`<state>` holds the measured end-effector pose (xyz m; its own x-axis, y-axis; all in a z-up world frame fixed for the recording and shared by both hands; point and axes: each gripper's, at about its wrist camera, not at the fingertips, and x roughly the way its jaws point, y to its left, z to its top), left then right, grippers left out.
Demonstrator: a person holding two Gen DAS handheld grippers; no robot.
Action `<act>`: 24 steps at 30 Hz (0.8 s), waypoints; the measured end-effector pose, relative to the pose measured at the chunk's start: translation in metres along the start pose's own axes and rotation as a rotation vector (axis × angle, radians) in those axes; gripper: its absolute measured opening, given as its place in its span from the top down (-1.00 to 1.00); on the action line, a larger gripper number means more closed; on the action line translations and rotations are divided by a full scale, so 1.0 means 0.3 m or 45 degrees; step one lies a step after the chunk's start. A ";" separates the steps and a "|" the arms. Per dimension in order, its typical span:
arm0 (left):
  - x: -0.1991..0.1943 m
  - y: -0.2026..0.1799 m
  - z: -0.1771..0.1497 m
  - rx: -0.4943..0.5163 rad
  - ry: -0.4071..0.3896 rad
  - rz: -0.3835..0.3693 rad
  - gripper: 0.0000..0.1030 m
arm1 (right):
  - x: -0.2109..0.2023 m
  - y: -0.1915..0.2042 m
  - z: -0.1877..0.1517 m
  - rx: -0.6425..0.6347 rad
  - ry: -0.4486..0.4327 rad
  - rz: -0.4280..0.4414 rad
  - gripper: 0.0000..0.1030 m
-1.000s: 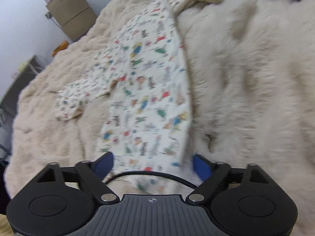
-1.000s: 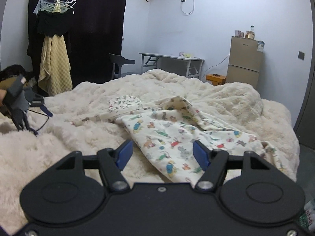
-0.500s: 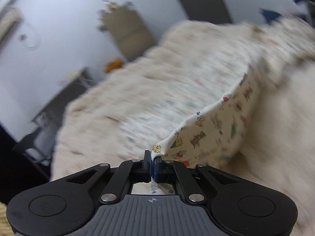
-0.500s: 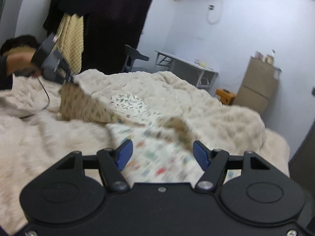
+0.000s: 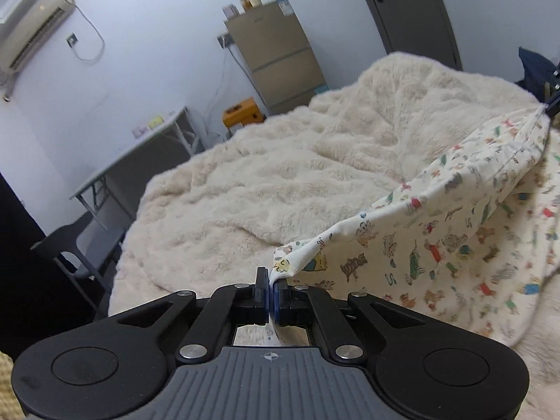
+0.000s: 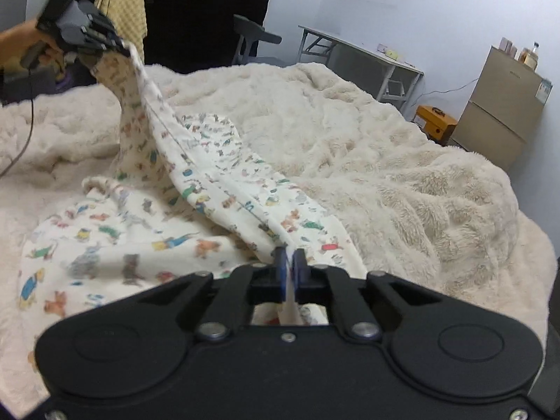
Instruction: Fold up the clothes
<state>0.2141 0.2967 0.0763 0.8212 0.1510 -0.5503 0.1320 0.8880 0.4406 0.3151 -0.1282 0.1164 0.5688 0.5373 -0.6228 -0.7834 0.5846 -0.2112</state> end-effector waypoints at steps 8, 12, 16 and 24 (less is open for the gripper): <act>0.338 0.011 0.175 -0.021 0.107 -0.037 0.97 | 0.022 -0.184 0.043 0.148 0.019 -0.011 0.99; 0.589 -0.104 0.209 0.054 0.197 0.105 0.28 | 0.123 -0.210 0.028 0.171 0.170 -0.078 0.79; 0.620 -0.025 0.139 -0.224 0.233 0.135 0.17 | 0.143 -0.162 -0.020 0.073 0.249 -0.262 0.54; 0.491 0.215 -0.300 -1.264 0.238 -0.184 -0.08 | -0.081 -0.047 -0.089 0.130 0.086 -0.299 0.08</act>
<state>0.2935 0.4153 -0.0401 0.7227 0.0034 -0.6911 -0.3666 0.8497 -0.3791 0.3055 -0.1657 0.1145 0.7112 0.3398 -0.6154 -0.6007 0.7485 -0.2809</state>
